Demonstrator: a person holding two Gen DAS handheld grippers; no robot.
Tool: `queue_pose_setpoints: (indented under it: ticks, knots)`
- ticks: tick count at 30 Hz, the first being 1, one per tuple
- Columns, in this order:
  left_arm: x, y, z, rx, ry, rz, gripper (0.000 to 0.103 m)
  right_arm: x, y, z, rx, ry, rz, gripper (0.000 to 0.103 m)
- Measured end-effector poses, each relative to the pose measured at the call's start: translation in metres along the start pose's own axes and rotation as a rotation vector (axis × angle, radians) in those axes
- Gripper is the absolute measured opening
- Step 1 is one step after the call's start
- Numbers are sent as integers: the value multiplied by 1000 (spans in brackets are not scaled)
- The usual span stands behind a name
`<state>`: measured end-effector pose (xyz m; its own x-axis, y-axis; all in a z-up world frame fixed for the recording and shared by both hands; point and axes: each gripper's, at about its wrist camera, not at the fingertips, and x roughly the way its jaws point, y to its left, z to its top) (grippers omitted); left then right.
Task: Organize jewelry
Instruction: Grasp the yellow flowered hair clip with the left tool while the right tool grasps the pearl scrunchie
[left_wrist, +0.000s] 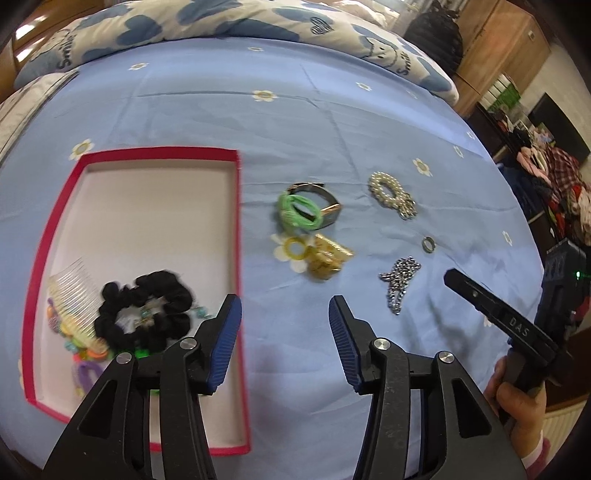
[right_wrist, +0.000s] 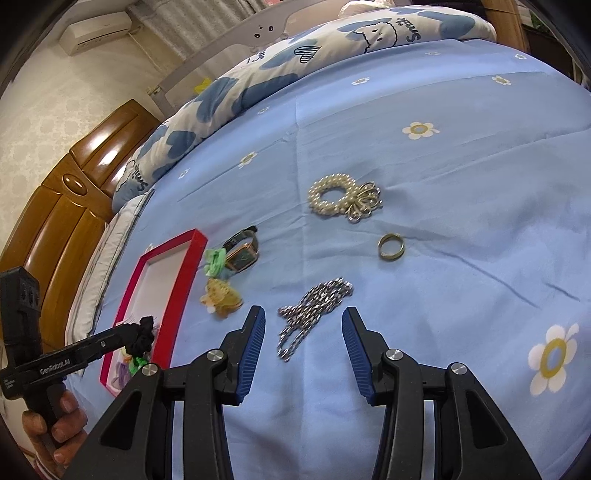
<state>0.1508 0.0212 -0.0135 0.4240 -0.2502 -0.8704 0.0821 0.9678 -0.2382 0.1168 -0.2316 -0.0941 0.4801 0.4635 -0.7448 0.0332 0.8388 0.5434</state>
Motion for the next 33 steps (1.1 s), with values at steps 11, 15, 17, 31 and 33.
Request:
queue_pose_setpoints:
  ticks: [11, 15, 17, 31, 33]
  knots:
    - [44, -32, 16, 51, 68, -27, 49, 20, -17, 33, -16, 5, -26, 46]
    - [61, -40, 21, 64, 93, -31, 49, 36, -20, 49, -29, 13, -38, 46]
    - [70, -43, 23, 74, 107, -28, 49, 45, -22, 57, -34, 17, -42, 46]
    - [97, -40, 30, 103, 126, -5, 33, 109, -25, 93, -99, 51, -142, 49]
    - [98, -41, 30, 101, 122, -9, 33, 111, -21, 91, -142, 51, -177, 43]
